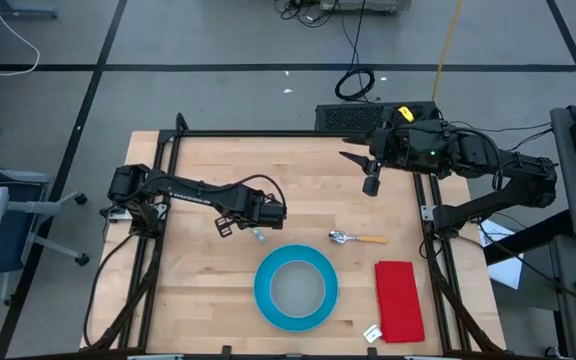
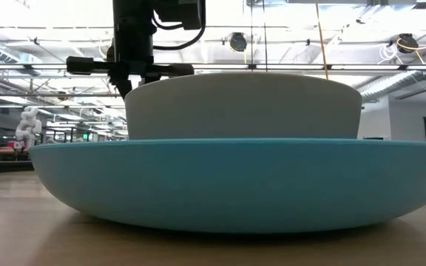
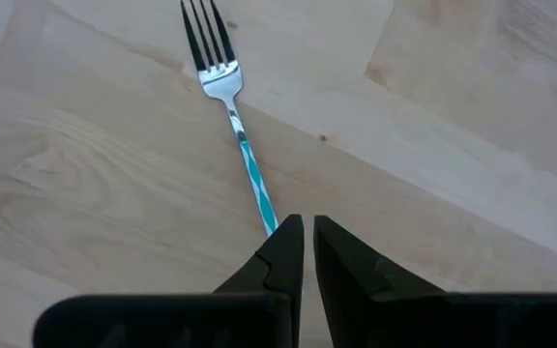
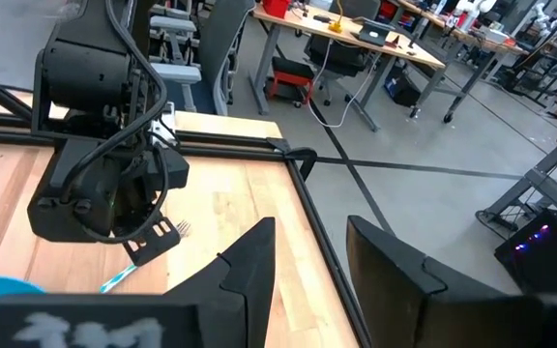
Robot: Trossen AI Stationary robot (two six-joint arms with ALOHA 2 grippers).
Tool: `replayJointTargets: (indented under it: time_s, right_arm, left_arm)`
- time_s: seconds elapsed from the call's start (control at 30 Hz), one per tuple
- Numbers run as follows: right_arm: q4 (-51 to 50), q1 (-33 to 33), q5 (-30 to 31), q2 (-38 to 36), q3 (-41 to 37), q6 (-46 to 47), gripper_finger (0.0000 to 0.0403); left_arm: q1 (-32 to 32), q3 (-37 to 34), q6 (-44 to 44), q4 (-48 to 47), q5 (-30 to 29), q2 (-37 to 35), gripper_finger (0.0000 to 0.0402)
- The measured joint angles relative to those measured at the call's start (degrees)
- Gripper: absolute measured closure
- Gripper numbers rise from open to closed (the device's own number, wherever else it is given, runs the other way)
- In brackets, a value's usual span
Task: Pick and place plate/cup/fork/spoon on tray
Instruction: Put the blue fork beside the blue plate
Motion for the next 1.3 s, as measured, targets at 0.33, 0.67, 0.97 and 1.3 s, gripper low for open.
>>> replayJointTargets:
  time_s: [0.33, 0.67, 0.97, 1.3]
  right_arm:
    - [-0.37, 0.01, -0.01, 0.0, 0.0, 0.0, 0.0283]
    - [-0.46, 0.0, -0.01, 0.0, 0.0, 0.0, 0.0283]
    - [-0.48, 0.02, -0.01, 0.0, 0.0, 0.24, 0.0283]
    - [-0.47, 0.02, -0.04, 0.0, 0.0, -0.02, 0.0283]
  left_arm:
    - [0.16, 0.0, -0.7, -0.35, 2.35, 0.0, 0.035]
    - [0.15, 0.0, -3.07, -1.62, 4.16, 0.0, 0.0248]
    - [0.97, -3.86, -9.77, 5.53, 5.69, 1.82, 0.0213]
    - [2.82, -9.38, -10.78, 12.07, 9.42, 1.94, 0.0213]
